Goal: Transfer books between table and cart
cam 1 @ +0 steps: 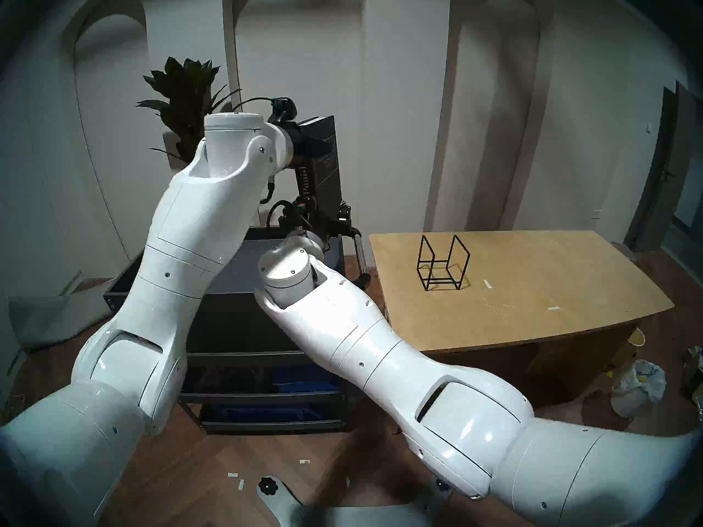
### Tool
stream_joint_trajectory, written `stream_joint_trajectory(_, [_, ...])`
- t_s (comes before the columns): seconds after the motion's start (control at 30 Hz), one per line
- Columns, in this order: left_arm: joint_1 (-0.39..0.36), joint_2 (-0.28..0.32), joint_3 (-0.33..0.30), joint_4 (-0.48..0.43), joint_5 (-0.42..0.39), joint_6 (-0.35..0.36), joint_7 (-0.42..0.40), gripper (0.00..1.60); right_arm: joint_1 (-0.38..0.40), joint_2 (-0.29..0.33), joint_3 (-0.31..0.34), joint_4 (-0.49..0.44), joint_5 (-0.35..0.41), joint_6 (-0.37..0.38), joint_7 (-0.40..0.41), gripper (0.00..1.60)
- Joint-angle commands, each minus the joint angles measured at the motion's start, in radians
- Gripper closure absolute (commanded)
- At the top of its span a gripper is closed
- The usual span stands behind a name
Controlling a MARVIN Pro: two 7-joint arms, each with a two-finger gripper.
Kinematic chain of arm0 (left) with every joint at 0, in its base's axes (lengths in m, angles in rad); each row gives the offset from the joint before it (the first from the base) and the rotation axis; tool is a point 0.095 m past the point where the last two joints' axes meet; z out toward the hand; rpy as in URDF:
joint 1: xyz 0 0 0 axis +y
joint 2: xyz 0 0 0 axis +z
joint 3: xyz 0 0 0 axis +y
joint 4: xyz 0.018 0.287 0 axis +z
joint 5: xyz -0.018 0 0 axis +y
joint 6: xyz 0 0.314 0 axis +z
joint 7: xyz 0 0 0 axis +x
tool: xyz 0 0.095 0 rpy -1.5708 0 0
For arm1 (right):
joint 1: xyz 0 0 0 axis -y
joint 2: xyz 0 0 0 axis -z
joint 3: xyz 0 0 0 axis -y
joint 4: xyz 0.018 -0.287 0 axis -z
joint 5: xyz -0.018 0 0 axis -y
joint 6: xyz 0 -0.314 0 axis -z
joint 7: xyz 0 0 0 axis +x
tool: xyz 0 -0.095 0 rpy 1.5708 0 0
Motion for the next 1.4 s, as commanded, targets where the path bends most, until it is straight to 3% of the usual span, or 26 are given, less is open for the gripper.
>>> stream_joint_trajectory(0.0, [-0.071, -0.013, 0.000, 0.032, 0.000, -0.052, 0.019, 1.60, -0.014, 0.004, 0.000, -0.077, 0.030, 0.058, 0.036, 0.00])
stream_joint_trajectory(0.23, [-0.089, -0.021, 0.013, 0.074, -0.004, -0.083, 0.032, 1.60, -0.029, 0.006, -0.016, -0.083, 0.048, 0.089, 0.055, 0.00])
stream_joint_trajectory(0.63, [-0.115, -0.036, 0.016, 0.137, 0.021, -0.133, 0.040, 1.60, -0.102, 0.070, -0.035, -0.246, 0.060, 0.154, 0.028, 0.00])
stream_joint_trajectory(0.97, [-0.133, -0.036, 0.019, 0.199, 0.054, -0.176, 0.042, 1.60, -0.164, 0.171, -0.056, -0.385, 0.045, 0.180, 0.018, 0.00])
stream_joint_trajectory(1.37, [-0.134, -0.028, 0.004, 0.232, 0.075, -0.197, 0.041, 1.60, -0.192, 0.299, 0.002, -0.548, 0.014, 0.145, -0.025, 0.00])
